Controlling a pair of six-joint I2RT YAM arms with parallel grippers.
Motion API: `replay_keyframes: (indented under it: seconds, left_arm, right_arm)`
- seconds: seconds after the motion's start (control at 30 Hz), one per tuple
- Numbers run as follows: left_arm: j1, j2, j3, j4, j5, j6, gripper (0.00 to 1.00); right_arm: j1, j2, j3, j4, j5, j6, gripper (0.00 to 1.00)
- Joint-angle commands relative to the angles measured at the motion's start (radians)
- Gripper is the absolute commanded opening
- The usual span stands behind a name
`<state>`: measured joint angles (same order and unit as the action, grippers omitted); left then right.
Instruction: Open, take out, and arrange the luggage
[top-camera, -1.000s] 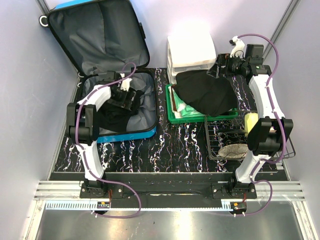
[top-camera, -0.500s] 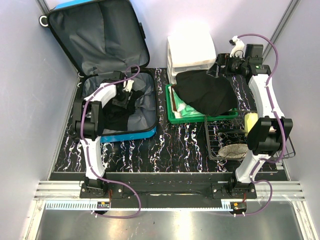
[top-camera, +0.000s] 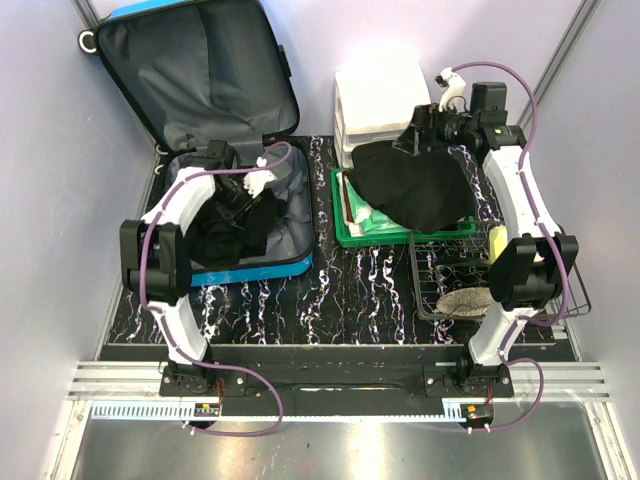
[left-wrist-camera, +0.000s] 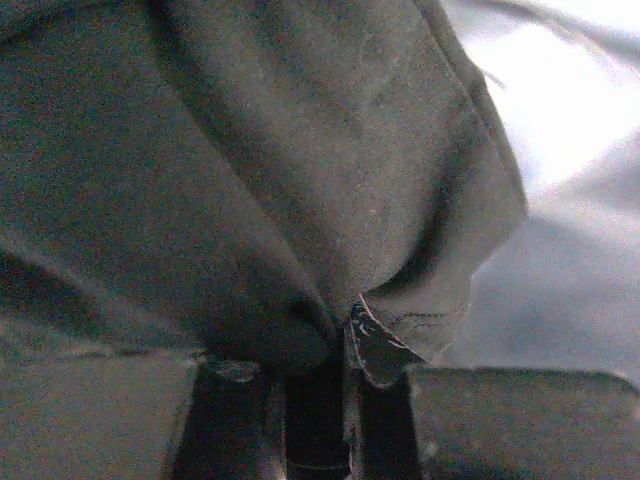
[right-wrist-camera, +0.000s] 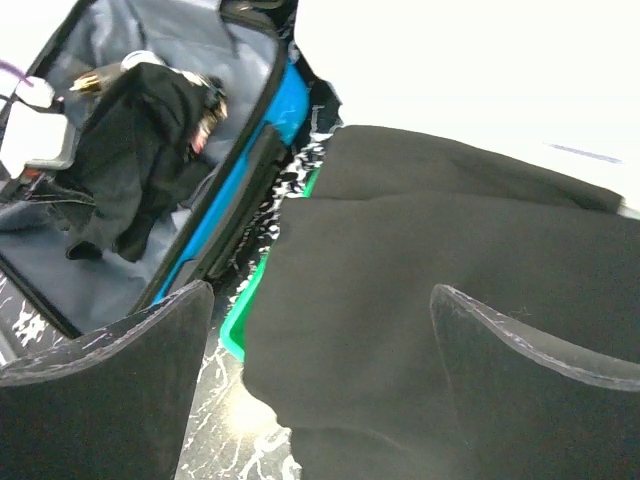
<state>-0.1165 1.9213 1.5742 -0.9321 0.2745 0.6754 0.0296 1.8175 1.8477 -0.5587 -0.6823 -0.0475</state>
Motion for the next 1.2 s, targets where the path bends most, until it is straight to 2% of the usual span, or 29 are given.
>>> replay_keyframes:
  seconds: [0.0,0.07,0.17,0.3,0.4,0.53,0.63,0.77,0.87,1.17]
  left_arm:
    - [-0.009,-0.212,-0.098,-0.200,0.132,0.383,0.00]
    - [-0.008,-0.251,-0.207,-0.214,0.109,0.513,0.00]
    - [0.001,-0.294,-0.339,-0.171,0.051,0.625,0.00]
    - [0.041,-0.309,-0.394,-0.108,0.038,0.668,0.00]
    - [0.063,-0.355,-0.443,0.002,0.034,0.673,0.00]
    - [0.063,-0.438,-0.554,0.270,0.020,0.708,0.00]
    - [0.061,-0.458,-0.580,0.361,0.028,0.716,0.05]
    - [0.058,-0.481,-0.618,0.409,0.026,0.772,0.12]
    - [0.051,-0.498,-0.663,0.440,0.005,0.820,0.13]
    - [0.037,-0.512,-0.695,0.458,-0.011,0.819,0.14]
  right_arm:
    - [0.073,0.019,0.053,0.049,-0.066,-0.006,1.00]
    - [0.118,0.042,0.068,0.056,-0.063,-0.002,1.00]
    - [0.176,0.091,0.126,0.077,-0.062,0.037,1.00]
    - [0.259,0.161,0.189,0.112,-0.056,0.098,1.00]
    - [0.331,0.241,0.280,0.102,-0.031,0.153,1.00]
    - [0.404,0.412,0.473,0.049,-0.010,0.242,0.99]
    - [0.464,0.479,0.531,0.091,0.003,0.255,0.99]
    - [0.526,0.597,0.616,0.129,-0.016,0.320,0.99]
    - [0.575,0.686,0.671,0.152,-0.023,0.337,1.00]
    - [0.667,0.862,0.757,0.227,0.050,0.305,1.00]
